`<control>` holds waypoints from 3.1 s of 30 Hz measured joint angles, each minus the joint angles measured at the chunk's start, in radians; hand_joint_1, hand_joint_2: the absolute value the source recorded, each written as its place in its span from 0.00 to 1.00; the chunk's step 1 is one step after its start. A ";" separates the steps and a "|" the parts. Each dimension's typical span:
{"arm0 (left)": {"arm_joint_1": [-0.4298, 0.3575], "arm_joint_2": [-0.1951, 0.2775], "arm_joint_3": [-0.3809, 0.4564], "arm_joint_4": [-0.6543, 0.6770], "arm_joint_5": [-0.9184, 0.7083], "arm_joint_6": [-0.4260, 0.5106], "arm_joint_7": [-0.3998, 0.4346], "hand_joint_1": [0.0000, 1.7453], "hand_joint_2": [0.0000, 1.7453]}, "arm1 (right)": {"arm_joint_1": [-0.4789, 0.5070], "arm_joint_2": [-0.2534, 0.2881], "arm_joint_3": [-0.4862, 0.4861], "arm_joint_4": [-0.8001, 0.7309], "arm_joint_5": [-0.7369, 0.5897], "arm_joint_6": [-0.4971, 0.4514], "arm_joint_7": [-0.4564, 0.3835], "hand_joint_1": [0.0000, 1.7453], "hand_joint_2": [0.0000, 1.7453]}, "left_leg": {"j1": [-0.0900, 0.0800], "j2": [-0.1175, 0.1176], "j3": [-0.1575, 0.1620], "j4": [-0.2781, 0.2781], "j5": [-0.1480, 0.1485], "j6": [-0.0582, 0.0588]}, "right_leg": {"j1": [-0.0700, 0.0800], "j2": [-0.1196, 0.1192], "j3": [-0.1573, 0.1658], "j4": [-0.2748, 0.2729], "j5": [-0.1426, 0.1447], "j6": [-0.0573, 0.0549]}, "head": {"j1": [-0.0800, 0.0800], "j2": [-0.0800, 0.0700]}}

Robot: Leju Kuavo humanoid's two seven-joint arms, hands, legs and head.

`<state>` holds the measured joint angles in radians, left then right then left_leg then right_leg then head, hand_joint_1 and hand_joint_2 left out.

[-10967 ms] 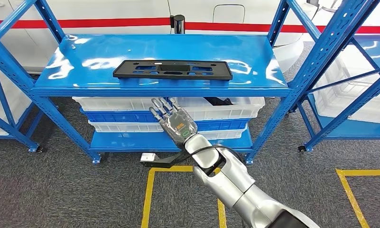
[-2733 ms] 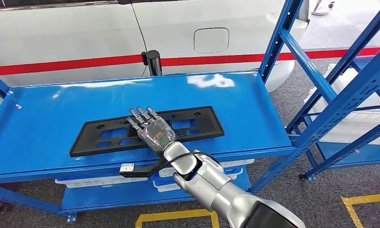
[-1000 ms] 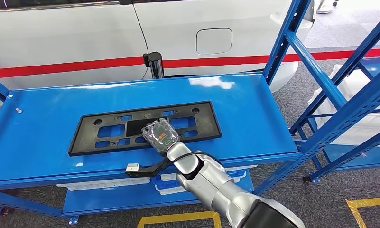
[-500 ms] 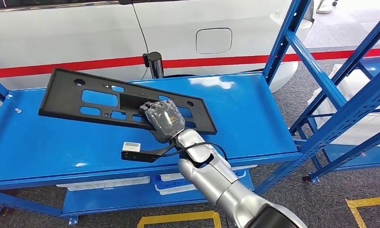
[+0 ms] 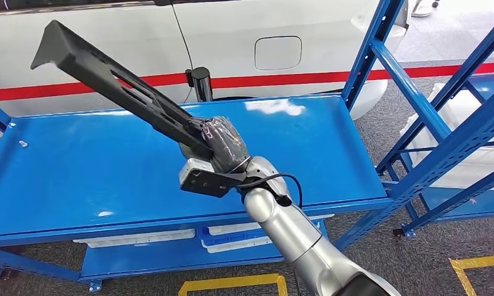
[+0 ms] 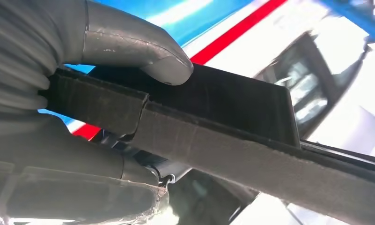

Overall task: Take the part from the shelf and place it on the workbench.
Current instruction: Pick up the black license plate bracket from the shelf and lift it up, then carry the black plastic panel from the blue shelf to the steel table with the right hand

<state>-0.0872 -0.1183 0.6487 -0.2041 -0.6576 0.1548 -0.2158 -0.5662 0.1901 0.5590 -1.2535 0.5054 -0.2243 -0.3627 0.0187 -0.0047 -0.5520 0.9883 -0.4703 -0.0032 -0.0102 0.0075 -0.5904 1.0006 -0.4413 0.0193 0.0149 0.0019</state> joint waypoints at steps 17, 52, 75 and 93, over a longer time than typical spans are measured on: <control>0.007 -0.001 0.025 0.000 -0.001 -0.008 0.002 0.00 1.00 | 0.063 -0.044 -0.026 -0.235 -0.282 0.105 -0.047 1.00 1.00 | 0.000 0.000 -0.002 0.000 0.000 0.000 | 0.000 0.000 -0.002 0.000 0.000 0.000 | 0.000 0.000; 0.006 -0.008 0.049 0.000 -0.003 0.004 0.006 0.00 1.00 | 0.127 -0.088 -0.020 -0.253 -0.419 0.121 -0.087 1.00 1.00 | 0.019 0.013 0.020 -0.068 0.053 0.027 | -0.019 -0.003 -0.106 0.247 -0.110 0.028 | 0.005 0.000; -0.003 0.000 0.091 -0.002 0.007 0.026 -0.006 0.00 1.00 | 0.222 -0.083 -0.053 -0.277 -0.372 0.134 -0.118 1.00 1.00 | -0.032 0.010 0.055 0.023 -0.071 0.060 | 0.008 -0.005 -0.061 0.026 0.052 0.000 | 0.002 0.000; 0.001 -0.011 0.109 0.000 0.019 0.027 -0.038 0.00 1.00 | 0.258 -0.078 -0.090 -0.291 -0.342 0.150 -0.121 1.00 1.00 | -0.016 0.014 -0.095 0.051 0.035 0.012 | -0.011 -0.008 0.104 -0.009 -0.085 0.000 | 0.001 0.000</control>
<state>-0.0860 -0.1295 0.7581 -0.2045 -0.6390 0.1819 -0.2534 -0.3079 0.1116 0.4688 -1.5443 0.1631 -0.0748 -0.4833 0.0028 0.0098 -0.6466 1.0398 -0.4354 0.0091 -0.0208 -0.0008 -0.4867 0.9913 -0.5259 0.0195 0.0163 0.0019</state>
